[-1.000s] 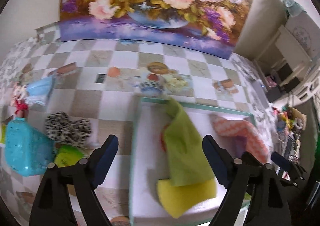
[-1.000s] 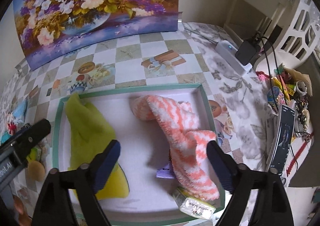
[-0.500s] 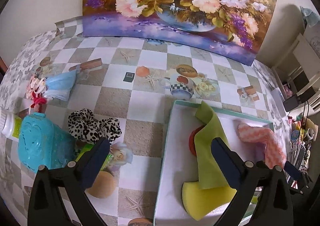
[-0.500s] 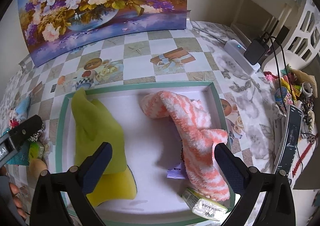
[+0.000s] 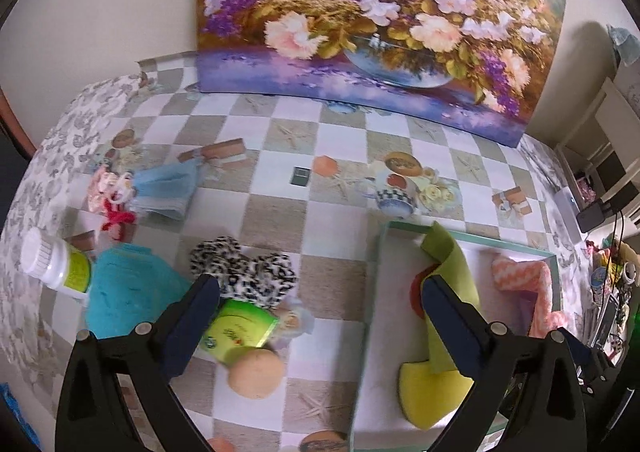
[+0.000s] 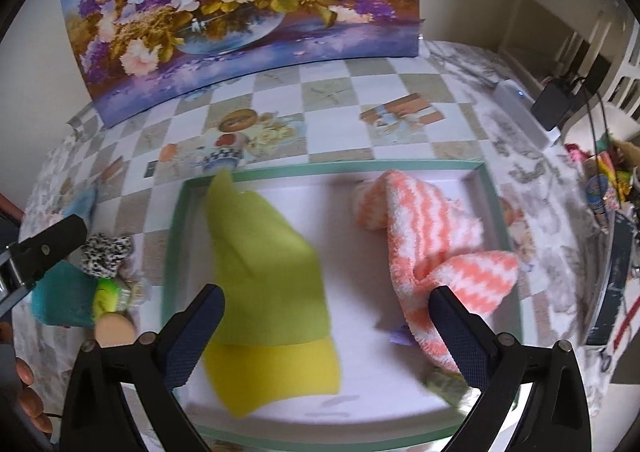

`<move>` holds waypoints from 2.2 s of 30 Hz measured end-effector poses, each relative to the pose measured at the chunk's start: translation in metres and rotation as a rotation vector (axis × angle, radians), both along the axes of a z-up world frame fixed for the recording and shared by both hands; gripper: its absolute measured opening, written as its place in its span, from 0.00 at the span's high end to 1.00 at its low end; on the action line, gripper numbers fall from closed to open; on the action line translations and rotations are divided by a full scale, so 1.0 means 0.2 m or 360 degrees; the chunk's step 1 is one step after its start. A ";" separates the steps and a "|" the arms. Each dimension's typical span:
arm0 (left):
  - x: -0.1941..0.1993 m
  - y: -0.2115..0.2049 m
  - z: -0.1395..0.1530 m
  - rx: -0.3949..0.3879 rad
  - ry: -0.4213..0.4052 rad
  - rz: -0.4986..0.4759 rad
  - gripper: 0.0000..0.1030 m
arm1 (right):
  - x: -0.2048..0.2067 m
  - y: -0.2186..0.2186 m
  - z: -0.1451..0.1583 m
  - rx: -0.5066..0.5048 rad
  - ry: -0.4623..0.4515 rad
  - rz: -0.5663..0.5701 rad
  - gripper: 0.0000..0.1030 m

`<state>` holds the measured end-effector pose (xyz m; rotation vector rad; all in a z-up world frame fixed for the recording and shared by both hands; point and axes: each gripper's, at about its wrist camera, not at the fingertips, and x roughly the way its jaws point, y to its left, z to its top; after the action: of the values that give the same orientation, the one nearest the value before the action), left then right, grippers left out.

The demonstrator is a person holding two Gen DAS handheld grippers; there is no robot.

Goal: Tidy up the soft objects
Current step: 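Move both tools back toward the tan sponge ball and blue face mask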

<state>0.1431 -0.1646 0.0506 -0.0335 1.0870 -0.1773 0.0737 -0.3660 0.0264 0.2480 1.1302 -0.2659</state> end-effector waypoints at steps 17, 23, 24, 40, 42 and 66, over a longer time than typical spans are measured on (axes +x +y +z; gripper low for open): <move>0.03 0.38 0.07 0.0044 0.0031 0.0255 0.02 | 0.06 0.35 0.03 0.0043 -0.0043 0.0220 0.00; 0.02 0.51 0.09 0.0037 0.0036 0.0301 0.02 | 0.09 0.48 0.03 0.0034 -0.0047 0.0286 0.00; 0.02 0.53 0.09 0.0029 0.0038 0.0313 0.02 | 0.10 0.51 0.03 0.0038 -0.0047 0.0301 0.00; -0.05 0.79 0.02 -0.0083 0.0121 0.0423 0.02 | 0.12 0.92 -0.10 0.0009 0.0064 0.0631 0.00; -0.07 0.80 -0.02 -0.0098 0.0152 0.0433 0.02 | 0.11 0.95 -0.12 0.0027 0.0079 0.0648 0.00; -0.18 0.85 -0.27 -0.0114 0.0410 0.0490 0.02 | 0.12 1.06 -0.30 0.0123 0.0197 0.0719 0.11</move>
<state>0.1068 0.0048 -0.0042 -0.2929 1.3164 0.0679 0.0979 -0.1536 -0.0334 0.0396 1.2872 0.1655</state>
